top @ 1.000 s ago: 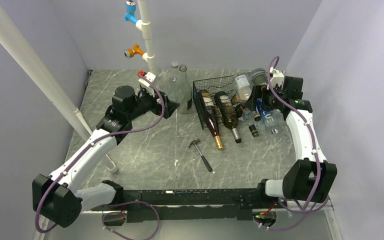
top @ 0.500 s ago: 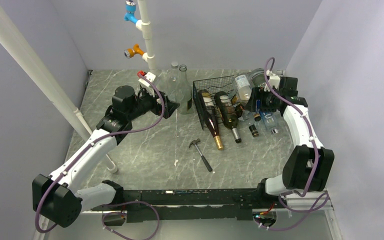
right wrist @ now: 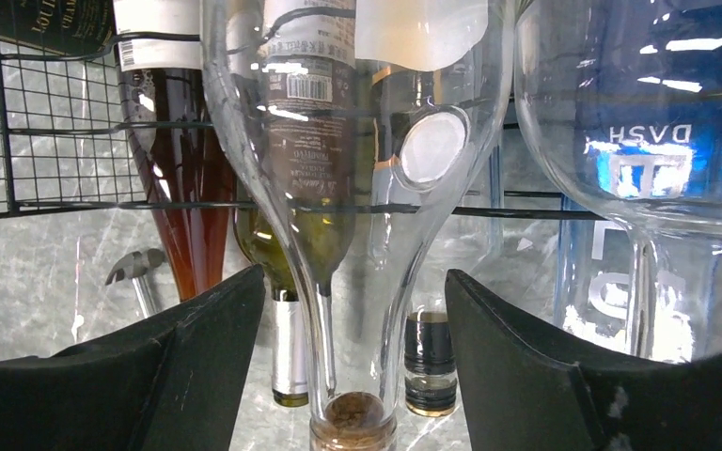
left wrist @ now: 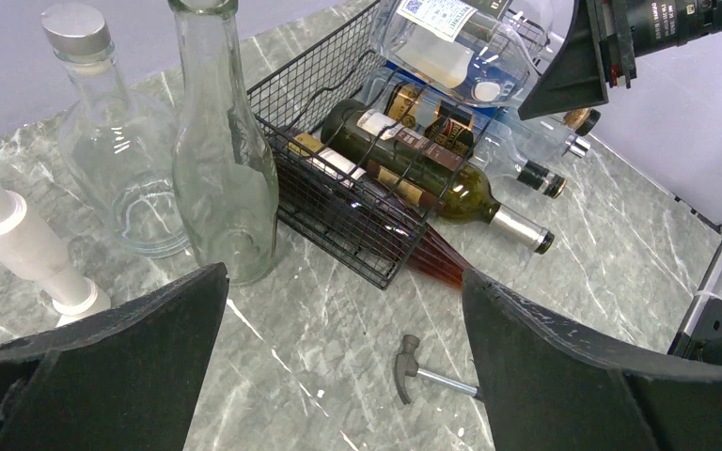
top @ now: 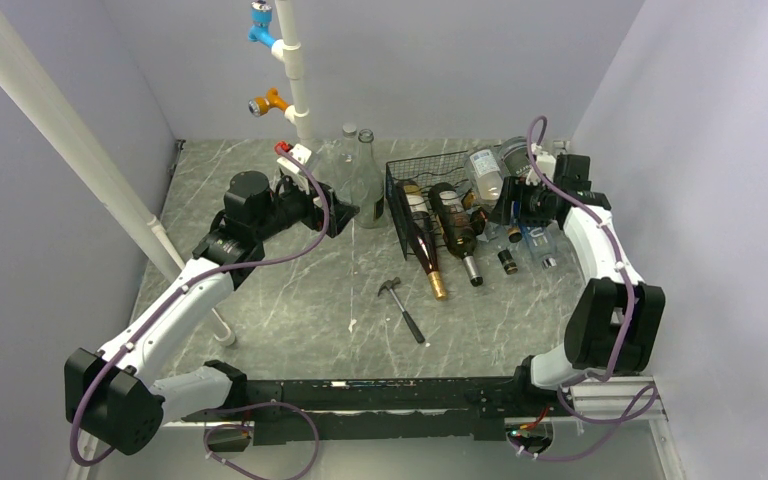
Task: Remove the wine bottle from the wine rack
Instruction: Pick up the wine bottle from the wine rack.
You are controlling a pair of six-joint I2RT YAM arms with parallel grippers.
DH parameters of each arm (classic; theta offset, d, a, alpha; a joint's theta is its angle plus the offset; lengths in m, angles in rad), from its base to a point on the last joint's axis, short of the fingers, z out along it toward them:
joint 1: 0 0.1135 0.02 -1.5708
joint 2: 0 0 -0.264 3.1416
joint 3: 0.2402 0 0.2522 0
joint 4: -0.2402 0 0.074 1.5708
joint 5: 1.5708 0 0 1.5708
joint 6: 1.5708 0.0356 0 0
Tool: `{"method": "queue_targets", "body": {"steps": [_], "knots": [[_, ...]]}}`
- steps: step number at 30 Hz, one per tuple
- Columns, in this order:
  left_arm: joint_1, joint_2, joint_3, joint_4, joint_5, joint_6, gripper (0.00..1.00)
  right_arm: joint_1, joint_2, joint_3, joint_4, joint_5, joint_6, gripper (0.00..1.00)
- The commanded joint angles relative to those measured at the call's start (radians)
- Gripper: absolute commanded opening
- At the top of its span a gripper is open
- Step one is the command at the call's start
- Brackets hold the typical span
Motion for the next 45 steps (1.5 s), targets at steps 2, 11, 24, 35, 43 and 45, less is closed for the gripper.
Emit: {"method": "queue_targets", "body": {"steps": [2, 11, 24, 35, 43, 45], "knots": [[0.003, -0.030, 0.017, 0.028, 0.007, 0.004, 1.00, 0.010, 0.022, 0.017, 0.037, -0.011, 0.029, 0.71], [0.004, -0.030, 0.016, 0.026, 0.004, 0.004, 0.99, 0.042, 0.052, 0.023, 0.044, 0.005, 0.058, 0.66], [0.003, -0.030, 0.017, 0.025, 0.003, 0.004, 1.00, 0.055, 0.071, 0.022, 0.047, 0.017, 0.072, 0.60], [0.003, -0.030, 0.017, 0.025, 0.003, 0.006, 0.99, 0.055, 0.068, 0.019, 0.047, 0.030, 0.077, 0.55], [0.003, -0.031, 0.017, 0.025, 0.001, 0.006, 1.00, 0.055, 0.052, 0.013, 0.049, 0.018, 0.071, 0.36], [0.004, -0.033, 0.017, 0.025, 0.001, 0.006, 1.00, 0.055, 0.048, 0.012, 0.050, 0.013, 0.070, 0.25]]}}
